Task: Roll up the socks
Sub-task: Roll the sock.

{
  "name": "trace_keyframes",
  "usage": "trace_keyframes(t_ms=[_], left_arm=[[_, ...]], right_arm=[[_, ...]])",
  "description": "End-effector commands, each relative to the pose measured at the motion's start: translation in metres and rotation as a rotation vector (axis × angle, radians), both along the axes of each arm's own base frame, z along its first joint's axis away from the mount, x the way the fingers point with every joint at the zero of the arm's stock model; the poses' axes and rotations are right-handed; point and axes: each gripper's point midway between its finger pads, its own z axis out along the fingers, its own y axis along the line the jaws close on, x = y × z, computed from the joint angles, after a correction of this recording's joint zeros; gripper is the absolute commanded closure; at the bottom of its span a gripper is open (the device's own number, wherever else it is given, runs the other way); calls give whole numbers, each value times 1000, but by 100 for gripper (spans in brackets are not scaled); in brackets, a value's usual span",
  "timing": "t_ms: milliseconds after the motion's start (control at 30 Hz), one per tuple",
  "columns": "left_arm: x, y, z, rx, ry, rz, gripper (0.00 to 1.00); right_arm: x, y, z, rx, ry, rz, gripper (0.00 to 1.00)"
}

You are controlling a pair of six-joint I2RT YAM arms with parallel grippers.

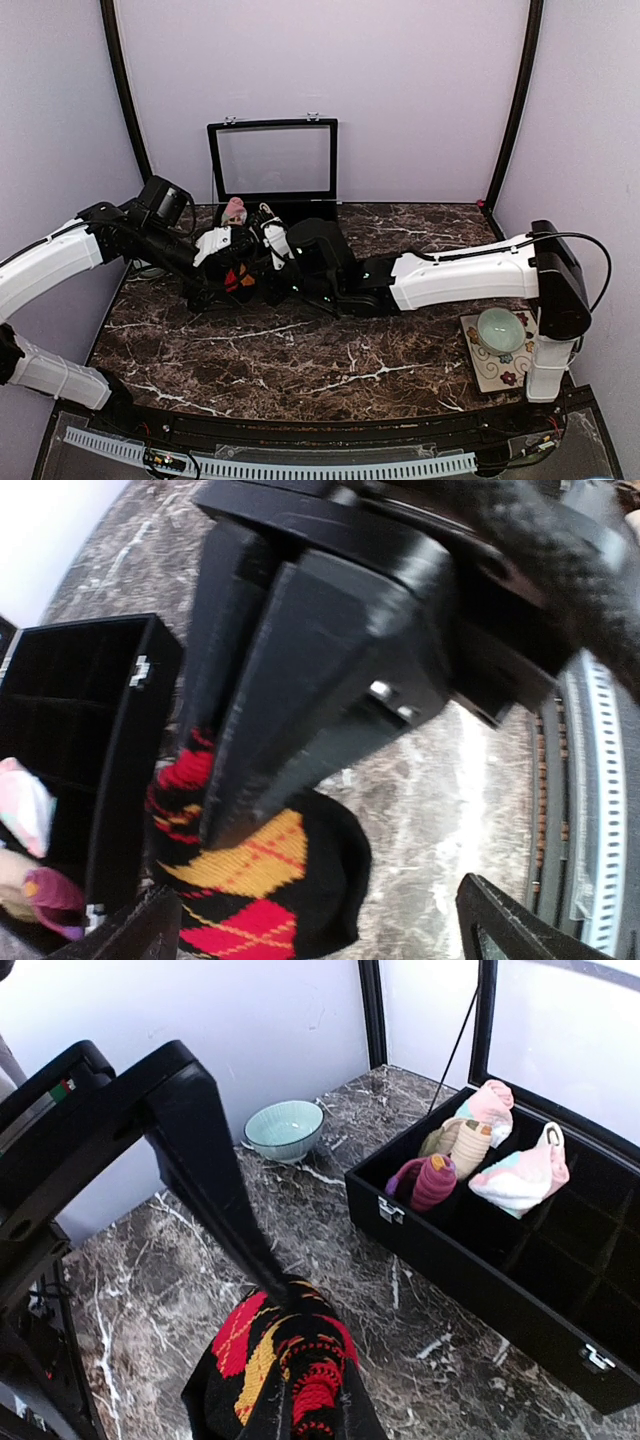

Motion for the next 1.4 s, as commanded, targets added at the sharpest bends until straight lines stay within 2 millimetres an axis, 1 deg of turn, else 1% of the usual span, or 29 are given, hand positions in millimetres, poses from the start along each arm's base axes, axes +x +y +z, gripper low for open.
trace_keyframes(t_ms=[0,67,133,200,333,433,500,567,667,700,733,767,833,900,967,1000,1033,1067,1100,1167,1233,1367], left_arm=[[26,6,10,15,-154,94,1],[29,8,13,12,-191,97,2],[30,10,8,36,-205,97,5],[33,14,1,65,-227,103,10],[36,21,-9,110,-261,105,17],[39,24,-9,127,-287,114,25],[43,25,-5,128,-309,127,35],[48,26,0,126,-334,146,47],[54,27,6,128,-357,170,66],[53,26,6,127,-352,165,70],[51,25,5,125,-340,157,77],[50,23,5,115,-327,153,85],[41,18,3,89,-267,127,99],[25,10,3,50,-174,74,100],[1,-1,7,-23,-34,-11,100],[-10,-6,10,-54,38,-46,100],[-20,-8,10,-69,119,-76,100],[-28,-11,13,-91,184,-102,100],[-37,-14,19,-121,249,-136,100],[-47,-18,27,-159,340,-183,100],[-52,-19,31,-175,387,-213,100],[-56,-18,30,-167,404,-236,100]], right_arm=[[-6,20,19,140,83,17,100],[-7,21,23,164,104,18,100],[-8,22,26,192,134,28,100],[-10,24,29,224,167,43,100],[-12,28,29,262,230,67,100],[-13,30,29,286,269,87,100],[-12,32,24,284,302,90,100],[-12,34,19,270,331,87,100],[-4,33,7,233,389,31,100],[-2,33,4,227,402,19,100],[-1,31,4,230,409,11,95],[-1,31,5,236,406,11,88],[-5,29,15,261,370,43,77],[-12,25,27,301,303,103,64],[-26,18,41,342,211,195,51],[-33,12,48,352,158,236,46],[-44,8,56,372,110,297,45],[-52,2,57,365,72,332,45],[-59,-3,64,379,28,368,45],[-68,-8,65,359,-12,414,47],[-70,-8,64,322,-26,434,53],[-67,-7,70,310,-34,435,69]])
